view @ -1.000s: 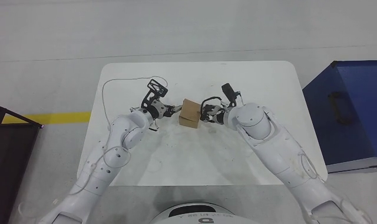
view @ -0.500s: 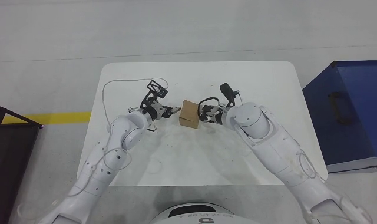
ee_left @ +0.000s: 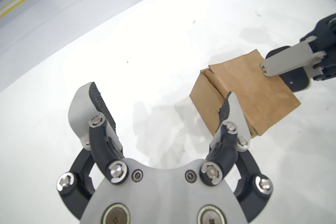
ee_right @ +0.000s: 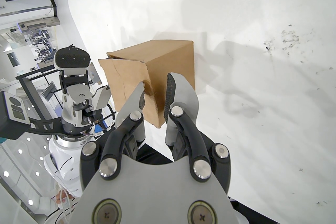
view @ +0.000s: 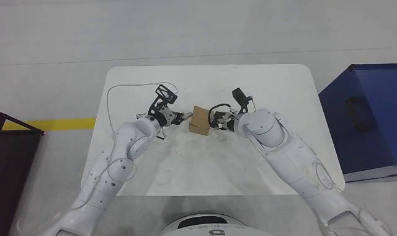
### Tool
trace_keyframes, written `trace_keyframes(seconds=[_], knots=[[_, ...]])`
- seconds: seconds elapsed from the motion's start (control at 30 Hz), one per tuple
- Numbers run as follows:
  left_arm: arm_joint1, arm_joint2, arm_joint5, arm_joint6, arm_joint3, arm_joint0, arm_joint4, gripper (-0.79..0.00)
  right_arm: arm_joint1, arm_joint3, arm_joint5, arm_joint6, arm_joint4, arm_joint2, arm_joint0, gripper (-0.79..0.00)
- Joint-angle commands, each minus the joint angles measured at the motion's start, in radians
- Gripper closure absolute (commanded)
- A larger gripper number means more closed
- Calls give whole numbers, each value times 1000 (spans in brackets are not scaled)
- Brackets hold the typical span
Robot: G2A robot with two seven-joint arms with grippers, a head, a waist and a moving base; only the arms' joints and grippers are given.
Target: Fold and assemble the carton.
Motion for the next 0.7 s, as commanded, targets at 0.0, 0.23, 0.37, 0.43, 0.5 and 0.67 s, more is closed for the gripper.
trace_keyframes(seconds=[0.0,0.23,0.37,0.43,0.5,0.67], knots=[[-3,15,6,-1,5,-8,19,-785,1,-6,1,1,-2,2,-4,-172],[-9,40,28,3,22,-21,68,-785,6,-30,2,3,-11,14,-18,-172],[-9,38,27,3,22,-20,76,-785,9,-47,3,3,-20,21,-26,-200],[-9,40,29,1,22,-17,92,-785,11,-54,4,4,-23,23,-28,-237],[-9,41,29,3,21,-15,97,-785,12,-61,5,5,-27,25,-30,-305],[-9,41,29,7,14,-10,116,-785,14,-75,10,6,-35,28,-33,-336]])
